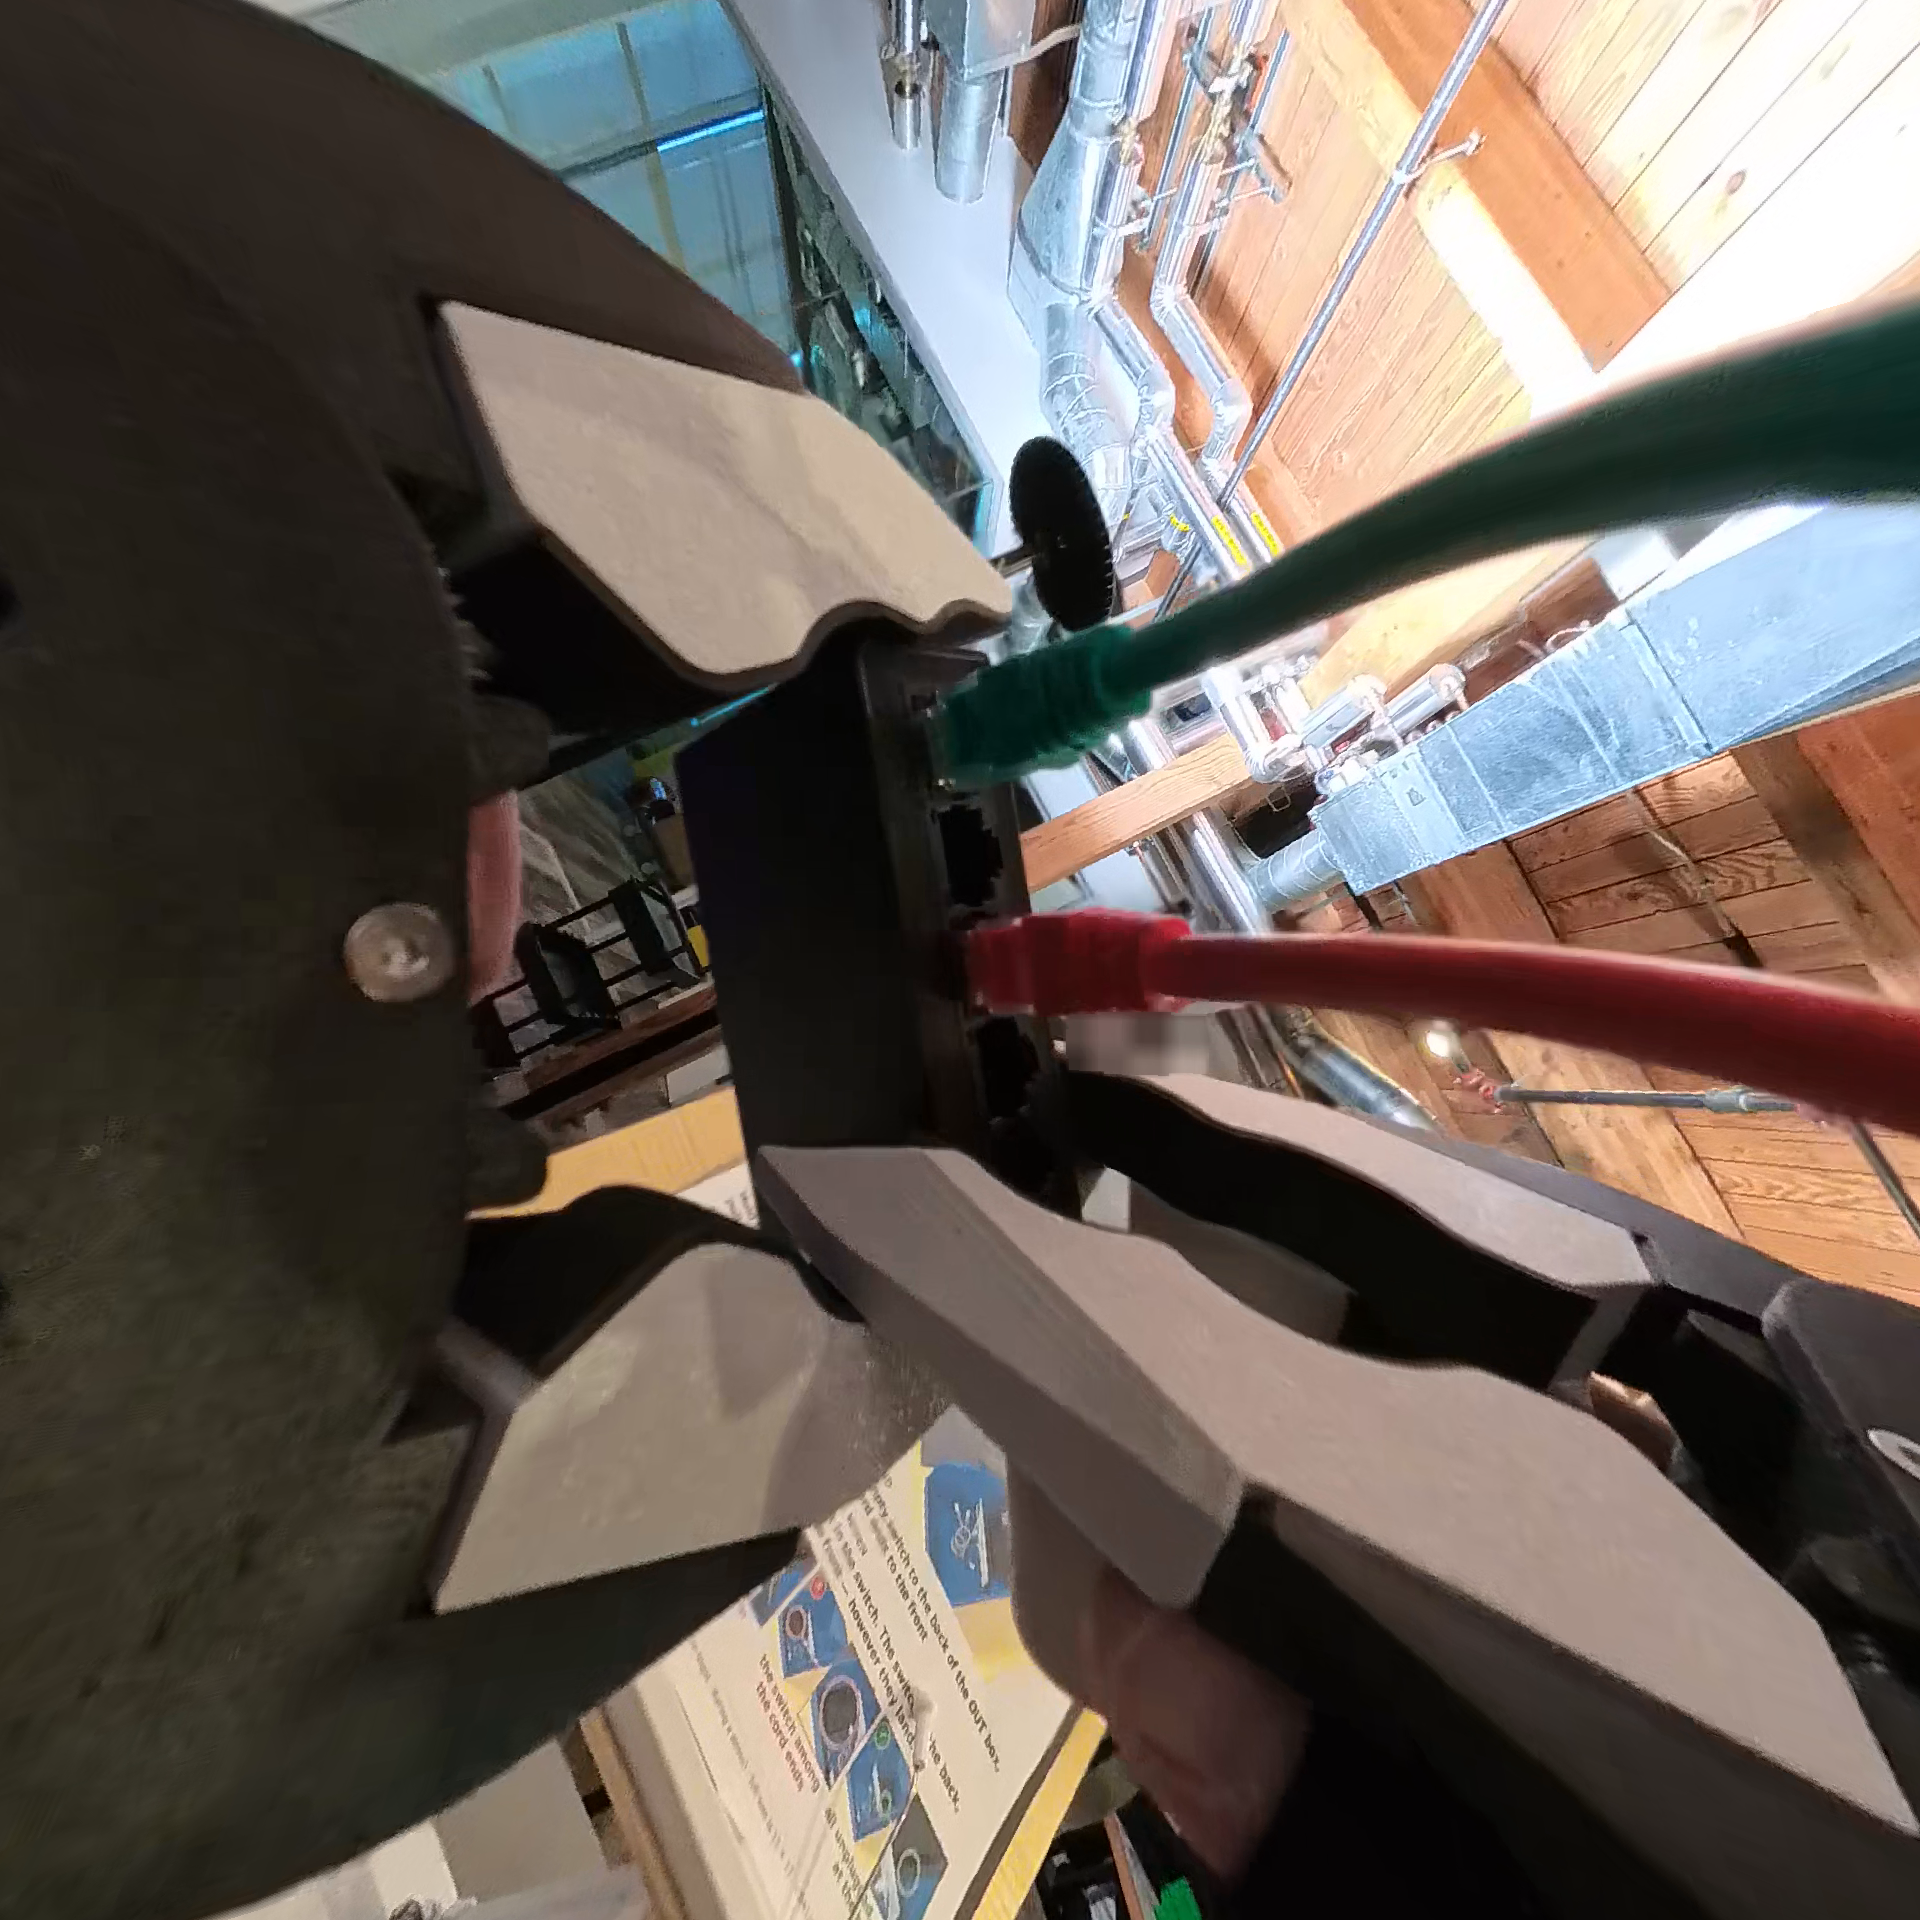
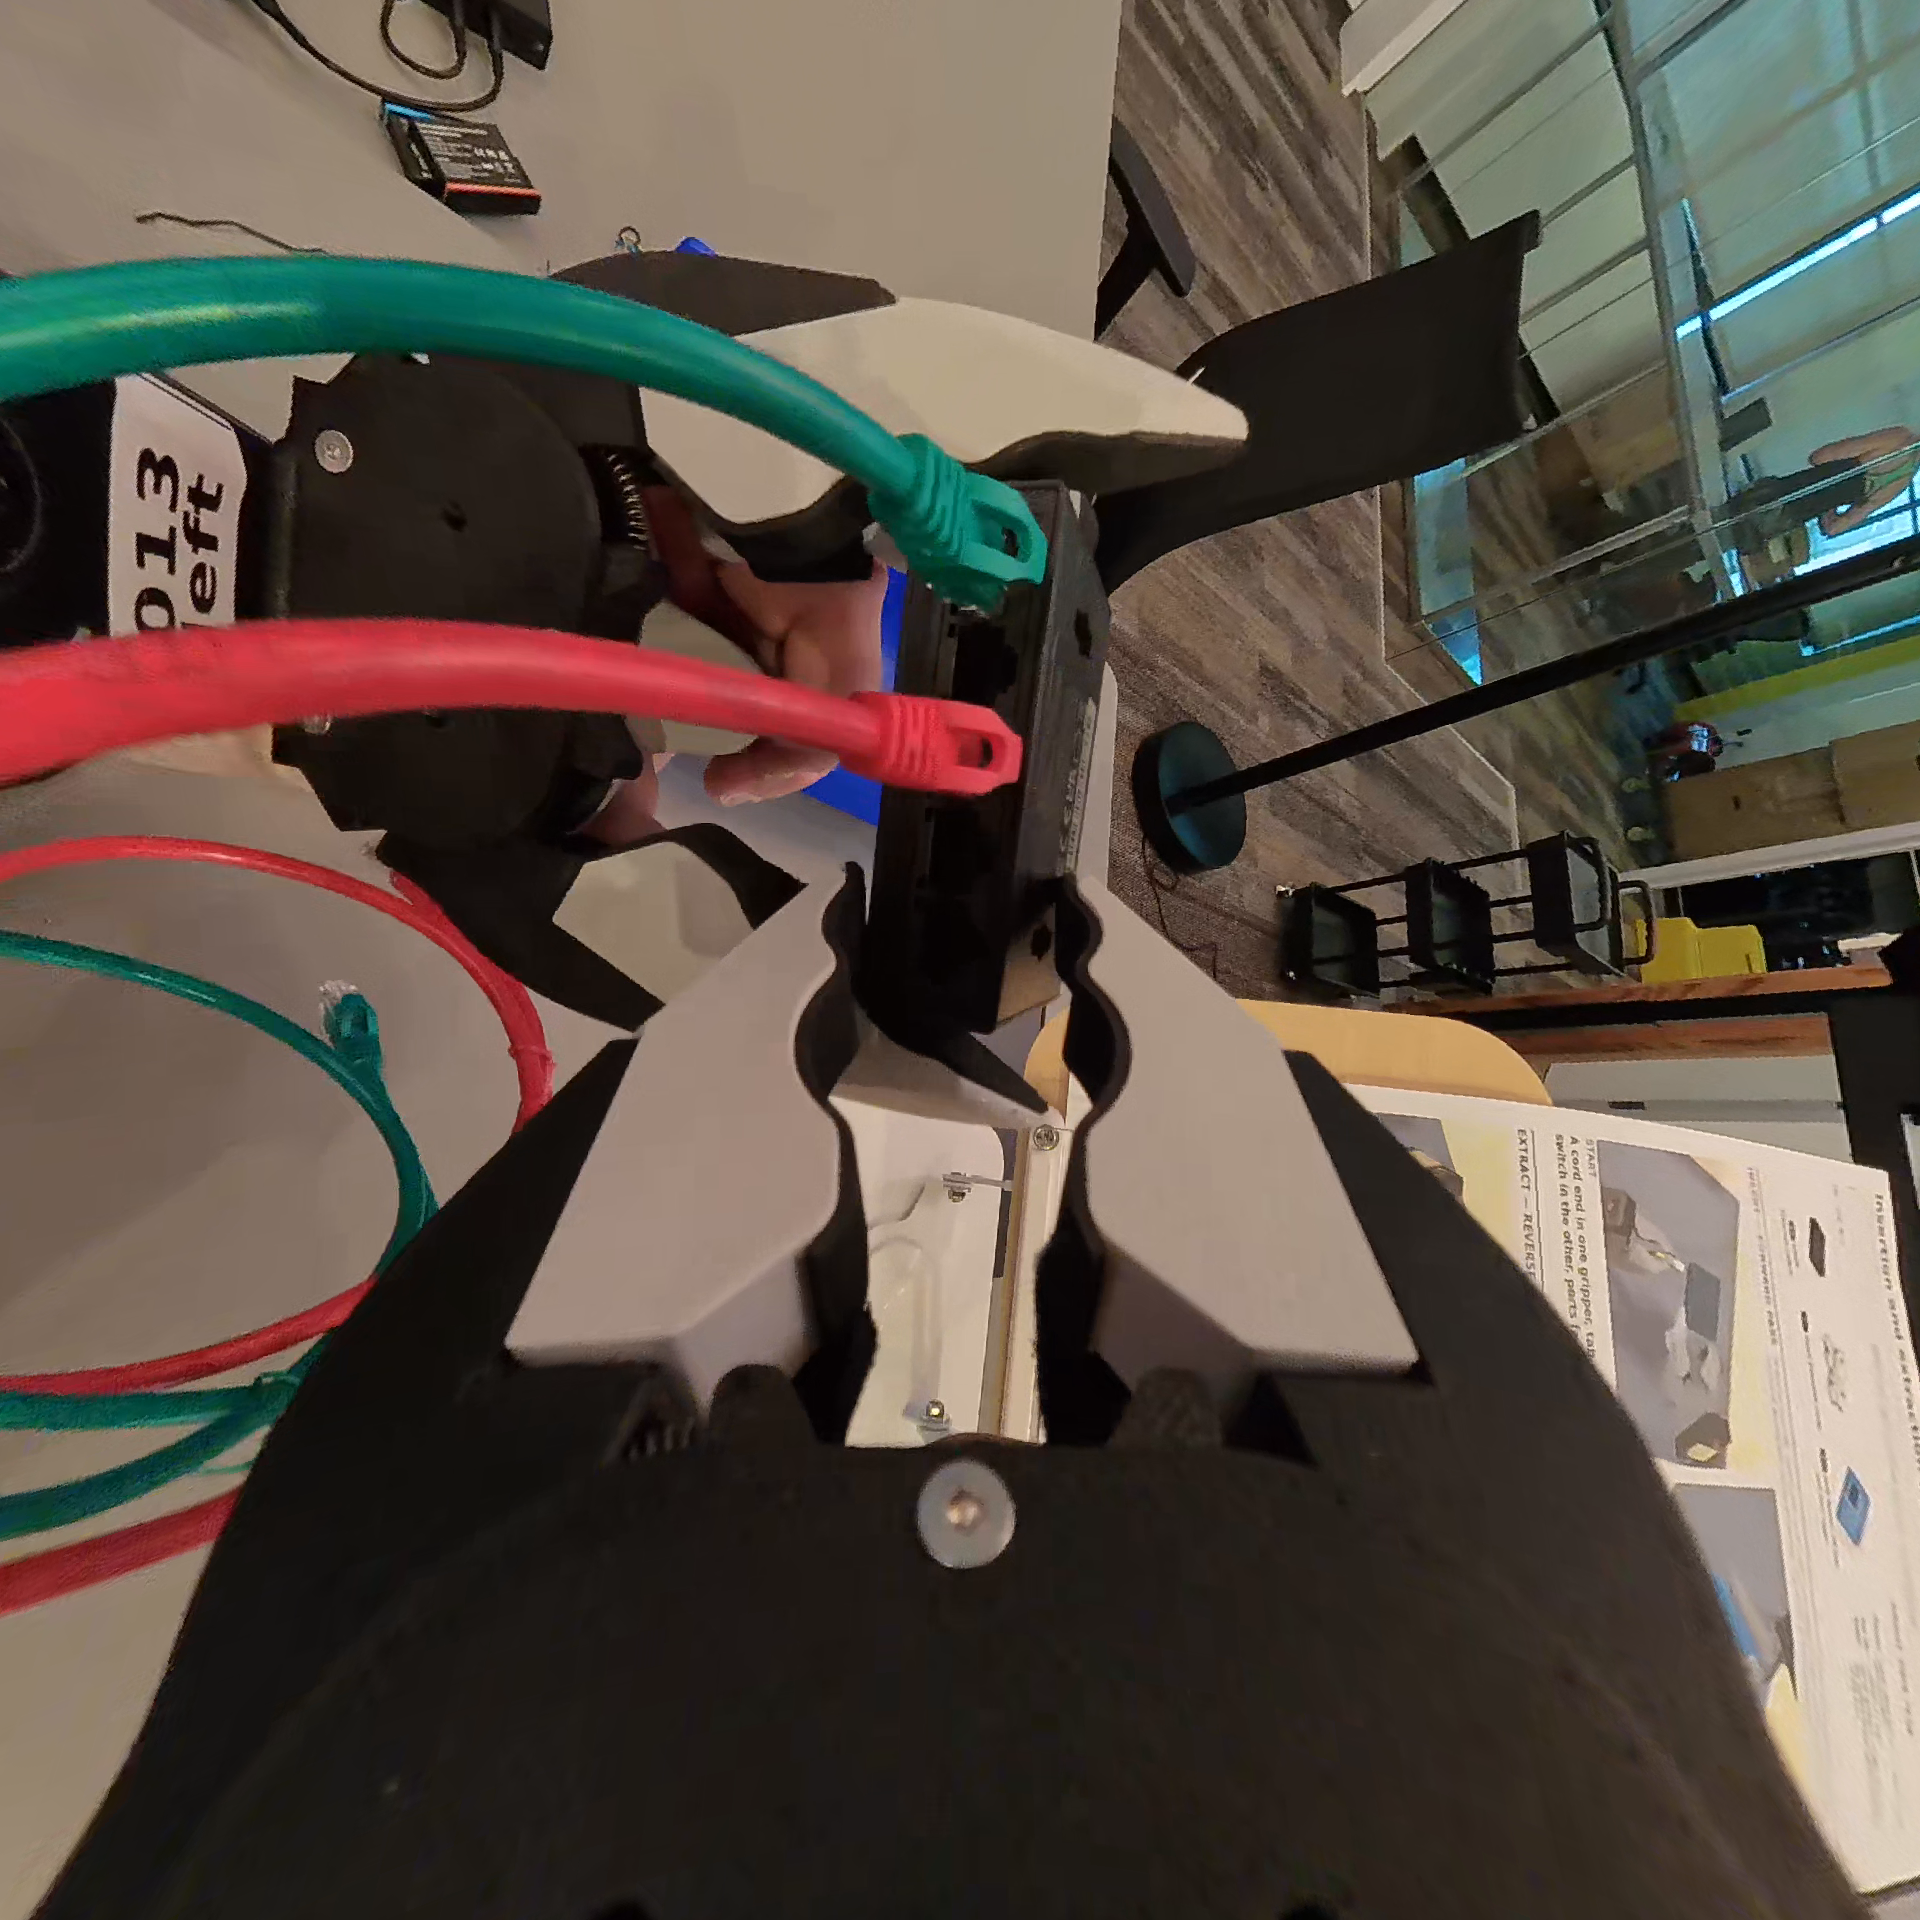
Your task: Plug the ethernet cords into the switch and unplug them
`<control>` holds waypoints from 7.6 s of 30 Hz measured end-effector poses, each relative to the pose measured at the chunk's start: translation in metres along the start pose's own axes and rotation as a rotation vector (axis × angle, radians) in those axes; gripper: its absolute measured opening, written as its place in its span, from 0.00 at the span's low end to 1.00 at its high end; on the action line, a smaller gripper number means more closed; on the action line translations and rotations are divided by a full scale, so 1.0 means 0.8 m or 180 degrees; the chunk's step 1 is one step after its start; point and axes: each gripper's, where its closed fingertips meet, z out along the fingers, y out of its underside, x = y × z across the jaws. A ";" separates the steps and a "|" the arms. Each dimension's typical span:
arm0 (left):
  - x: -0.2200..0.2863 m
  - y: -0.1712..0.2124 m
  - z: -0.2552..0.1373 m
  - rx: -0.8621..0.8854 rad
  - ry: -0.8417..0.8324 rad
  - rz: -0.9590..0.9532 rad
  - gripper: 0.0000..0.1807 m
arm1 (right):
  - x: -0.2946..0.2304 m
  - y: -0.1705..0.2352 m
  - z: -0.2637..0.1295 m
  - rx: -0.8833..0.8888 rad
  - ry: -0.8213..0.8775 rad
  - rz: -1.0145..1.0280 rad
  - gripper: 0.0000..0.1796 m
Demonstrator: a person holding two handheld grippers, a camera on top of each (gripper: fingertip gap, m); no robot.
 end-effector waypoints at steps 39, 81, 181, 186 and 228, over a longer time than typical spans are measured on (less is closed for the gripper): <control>0.007 0.074 0.017 -0.0996 0.0264 -0.0461 0.61 | 0.053 0.069 -0.073 -0.0528 0.0880 0.0279 0.17; -0.014 0.071 0.016 -0.0723 0.0277 -0.1475 0.61 | 0.044 -0.021 -0.036 0.0098 0.0647 0.0247 0.18; 0.008 0.043 0.009 -0.0265 0.0336 -0.0912 0.61 | 0.013 -0.029 0.012 -0.0104 0.0589 -0.0490 0.10; 0.006 0.044 0.009 -0.0271 0.0333 -0.0894 0.61 | 0.013 -0.031 0.014 -0.0151 0.0643 -0.0531 0.10; 0.000 0.065 0.007 -0.0257 0.0250 -0.0925 0.60 | 0.010 -0.028 0.038 -0.0559 0.0645 -0.0566 0.10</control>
